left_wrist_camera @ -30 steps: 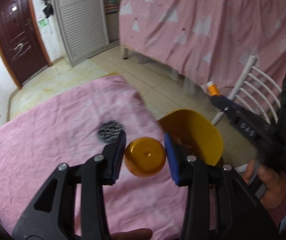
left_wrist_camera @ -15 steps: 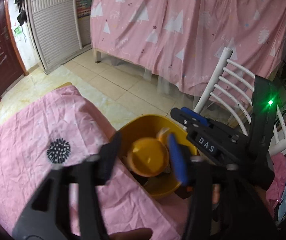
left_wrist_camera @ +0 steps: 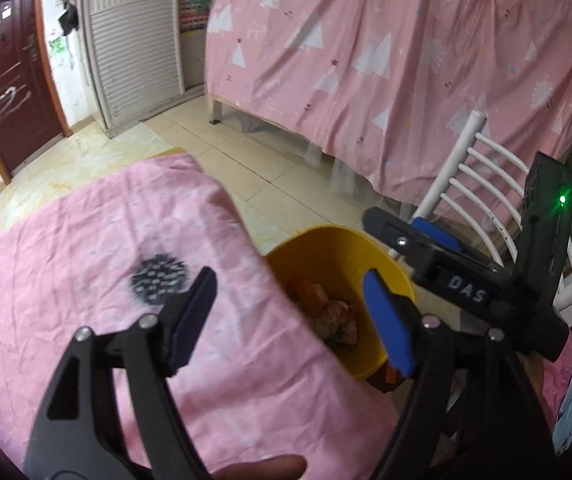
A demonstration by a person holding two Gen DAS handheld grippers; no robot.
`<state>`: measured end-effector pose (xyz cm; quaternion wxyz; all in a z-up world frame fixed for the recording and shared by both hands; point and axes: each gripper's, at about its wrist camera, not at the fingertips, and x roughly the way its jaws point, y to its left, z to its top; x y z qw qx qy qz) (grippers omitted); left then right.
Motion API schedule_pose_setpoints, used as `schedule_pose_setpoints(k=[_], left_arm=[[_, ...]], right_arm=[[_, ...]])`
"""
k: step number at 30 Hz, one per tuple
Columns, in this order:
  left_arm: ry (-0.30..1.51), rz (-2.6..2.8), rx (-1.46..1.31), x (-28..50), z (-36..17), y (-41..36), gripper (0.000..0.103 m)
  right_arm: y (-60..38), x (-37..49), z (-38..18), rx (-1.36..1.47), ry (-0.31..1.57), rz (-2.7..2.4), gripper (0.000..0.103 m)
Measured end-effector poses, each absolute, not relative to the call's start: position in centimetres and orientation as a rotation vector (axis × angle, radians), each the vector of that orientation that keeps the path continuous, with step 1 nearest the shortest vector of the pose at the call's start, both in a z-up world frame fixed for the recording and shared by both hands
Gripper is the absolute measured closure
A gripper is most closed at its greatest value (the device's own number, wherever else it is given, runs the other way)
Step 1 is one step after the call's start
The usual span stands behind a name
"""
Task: Collect trash
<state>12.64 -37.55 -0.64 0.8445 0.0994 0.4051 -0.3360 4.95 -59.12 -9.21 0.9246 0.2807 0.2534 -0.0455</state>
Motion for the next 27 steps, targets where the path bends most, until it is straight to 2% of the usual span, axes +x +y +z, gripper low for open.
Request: schedule_pose_setpoints(k=[5,27], left_arm=[[0.825,-0.647,0.157,13.3,-0.3,-33.4,0.022],[0.770,-0.308,0.018,15.4,-2.2,-15.3,0.019]], right_arm=[[-56.4,5.6,-8.2,0.514,0.516,-0.060,0.009],[-39.6,11.0,-6.6,0.303,0.608,0.210,0.009]])
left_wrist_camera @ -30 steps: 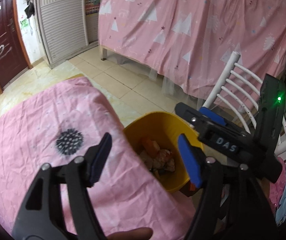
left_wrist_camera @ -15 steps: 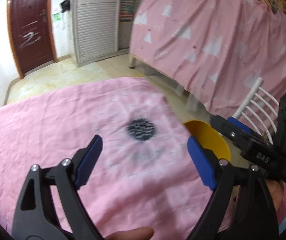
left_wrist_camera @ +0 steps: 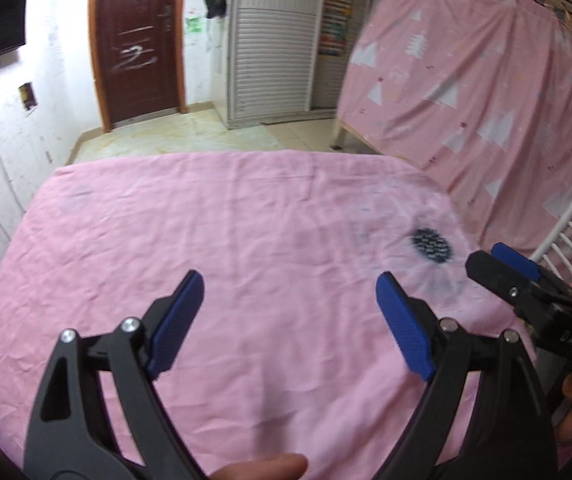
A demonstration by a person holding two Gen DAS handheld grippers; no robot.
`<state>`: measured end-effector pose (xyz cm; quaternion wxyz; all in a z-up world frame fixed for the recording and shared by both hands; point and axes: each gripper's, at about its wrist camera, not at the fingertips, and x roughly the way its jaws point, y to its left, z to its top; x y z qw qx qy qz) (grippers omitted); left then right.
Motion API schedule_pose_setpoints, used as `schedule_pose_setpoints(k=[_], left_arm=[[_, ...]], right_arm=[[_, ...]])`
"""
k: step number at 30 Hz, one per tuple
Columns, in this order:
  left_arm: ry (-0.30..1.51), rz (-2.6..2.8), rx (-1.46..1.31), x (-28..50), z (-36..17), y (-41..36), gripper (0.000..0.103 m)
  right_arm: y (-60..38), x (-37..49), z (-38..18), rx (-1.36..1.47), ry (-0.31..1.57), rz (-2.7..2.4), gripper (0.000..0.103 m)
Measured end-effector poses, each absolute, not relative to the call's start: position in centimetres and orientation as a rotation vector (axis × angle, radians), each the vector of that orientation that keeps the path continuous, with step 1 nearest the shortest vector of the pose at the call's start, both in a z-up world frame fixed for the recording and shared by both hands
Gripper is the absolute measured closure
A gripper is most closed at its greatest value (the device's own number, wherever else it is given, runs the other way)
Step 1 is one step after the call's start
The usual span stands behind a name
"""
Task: Collect trash
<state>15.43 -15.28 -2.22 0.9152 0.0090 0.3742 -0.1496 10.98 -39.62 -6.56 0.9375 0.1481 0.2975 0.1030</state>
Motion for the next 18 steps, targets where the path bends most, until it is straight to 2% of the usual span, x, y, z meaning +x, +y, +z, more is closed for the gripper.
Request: schedule_pose_setpoints(k=[18], left_arm=[[0.735,-0.098,-0.058,16.2,-4.0,-6.6,0.019]], right_arm=[[-31.2,13.3,-6.1,0.217,0.626,0.397,0.009]])
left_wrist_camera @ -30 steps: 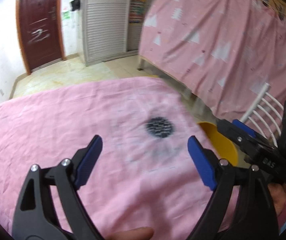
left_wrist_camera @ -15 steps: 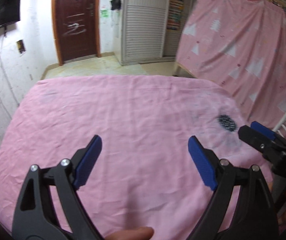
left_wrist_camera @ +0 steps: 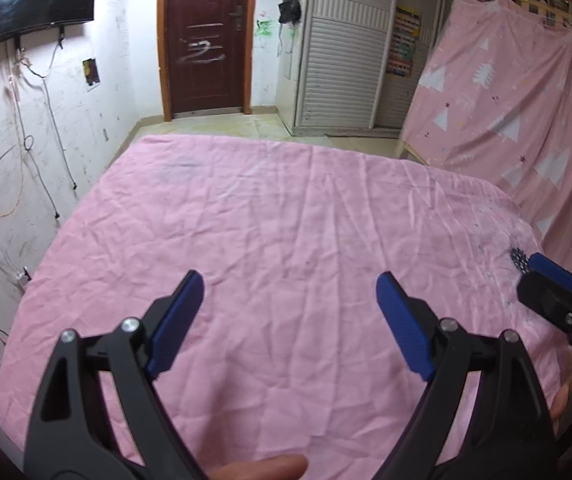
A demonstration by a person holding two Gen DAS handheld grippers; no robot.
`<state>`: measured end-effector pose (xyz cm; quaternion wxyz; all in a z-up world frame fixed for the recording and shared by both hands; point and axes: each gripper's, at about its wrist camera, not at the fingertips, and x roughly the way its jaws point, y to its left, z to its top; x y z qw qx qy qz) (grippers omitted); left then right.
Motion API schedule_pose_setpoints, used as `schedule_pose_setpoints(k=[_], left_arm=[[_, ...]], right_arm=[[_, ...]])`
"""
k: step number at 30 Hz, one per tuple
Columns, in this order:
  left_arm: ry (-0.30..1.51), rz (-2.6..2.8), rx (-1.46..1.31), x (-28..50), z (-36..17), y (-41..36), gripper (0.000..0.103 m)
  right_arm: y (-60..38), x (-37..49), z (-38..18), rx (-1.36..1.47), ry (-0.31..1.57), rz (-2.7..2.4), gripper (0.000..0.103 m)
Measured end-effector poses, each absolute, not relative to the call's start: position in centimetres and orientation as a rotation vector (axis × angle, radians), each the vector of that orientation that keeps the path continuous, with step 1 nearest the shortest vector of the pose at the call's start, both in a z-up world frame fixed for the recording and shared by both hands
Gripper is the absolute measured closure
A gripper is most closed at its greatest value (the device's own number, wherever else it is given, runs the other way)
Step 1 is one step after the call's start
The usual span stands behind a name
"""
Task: Collect trash
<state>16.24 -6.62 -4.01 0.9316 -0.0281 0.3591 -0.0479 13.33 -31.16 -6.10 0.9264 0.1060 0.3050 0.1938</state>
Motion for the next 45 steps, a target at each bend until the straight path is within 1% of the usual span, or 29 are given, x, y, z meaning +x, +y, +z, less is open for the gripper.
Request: schedule_pose_setpoints(k=[13,41,45], left_arm=[[0.705,-0.101,-0.080,15.9,-4.0,-6.1,0.019],[0.705,-0.096,-0.082,15.8,-4.2,-6.0,0.019],[0.703,-0.095,-0.083,15.8,-4.2,-6.0,0.016]], right_arm=[[-30.9,12.3,-6.2,0.247,0.586,0.435,0.009],[-30.4,12.3,-6.3,0.217,0.601,0.432,0.009],[-30.4,12.3,-6.4,0.216,0.602,0.431,0.009]])
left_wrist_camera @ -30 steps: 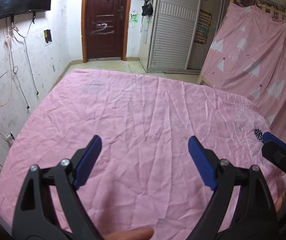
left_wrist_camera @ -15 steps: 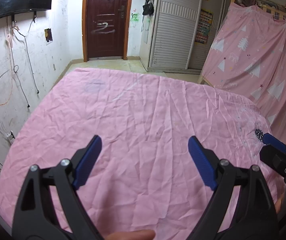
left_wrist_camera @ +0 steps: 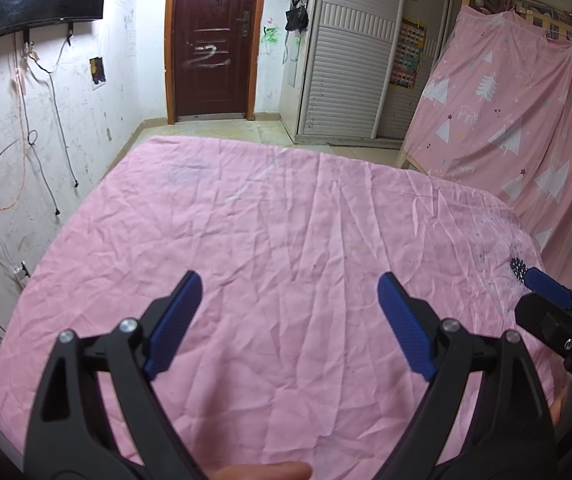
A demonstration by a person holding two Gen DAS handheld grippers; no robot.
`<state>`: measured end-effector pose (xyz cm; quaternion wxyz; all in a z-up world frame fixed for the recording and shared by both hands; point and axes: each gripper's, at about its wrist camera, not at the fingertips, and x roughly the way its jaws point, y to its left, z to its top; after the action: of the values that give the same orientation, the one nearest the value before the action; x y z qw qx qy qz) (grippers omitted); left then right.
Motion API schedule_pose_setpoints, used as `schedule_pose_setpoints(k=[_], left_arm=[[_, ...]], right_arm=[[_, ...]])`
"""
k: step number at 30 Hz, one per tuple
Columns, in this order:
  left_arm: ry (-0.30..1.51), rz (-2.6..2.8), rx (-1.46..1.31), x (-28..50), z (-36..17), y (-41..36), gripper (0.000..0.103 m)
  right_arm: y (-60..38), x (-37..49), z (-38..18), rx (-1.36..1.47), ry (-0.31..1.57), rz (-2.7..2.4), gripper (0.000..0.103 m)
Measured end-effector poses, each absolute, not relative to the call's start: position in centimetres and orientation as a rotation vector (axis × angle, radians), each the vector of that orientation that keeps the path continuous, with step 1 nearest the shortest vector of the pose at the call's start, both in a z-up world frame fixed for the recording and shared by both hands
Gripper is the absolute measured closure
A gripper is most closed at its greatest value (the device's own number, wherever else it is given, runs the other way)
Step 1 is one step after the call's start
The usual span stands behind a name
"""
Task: Collect trash
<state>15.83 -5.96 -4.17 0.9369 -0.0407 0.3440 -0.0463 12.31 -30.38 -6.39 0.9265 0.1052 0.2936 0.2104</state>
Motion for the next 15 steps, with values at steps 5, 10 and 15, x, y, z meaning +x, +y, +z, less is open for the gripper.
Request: schedule_pose_setpoints(k=[5,10,15], left_arm=[[0.701,-0.092,-0.082,15.77,-4.26,-6.01,0.015],[0.701,-0.094,-0.083,15.85,-4.21,-6.02,0.015],[0.699,-0.092,-0.080,15.72,-4.22,-6.09,0.015]], right_arm=[[-30.36,12.30,-6.38,0.215,0.602,0.431,0.009],[-30.35,12.32,-6.39,0.215,0.602,0.431,0.009],[-30.32,12.33,-6.40,0.215,0.602,0.431,0.009]])
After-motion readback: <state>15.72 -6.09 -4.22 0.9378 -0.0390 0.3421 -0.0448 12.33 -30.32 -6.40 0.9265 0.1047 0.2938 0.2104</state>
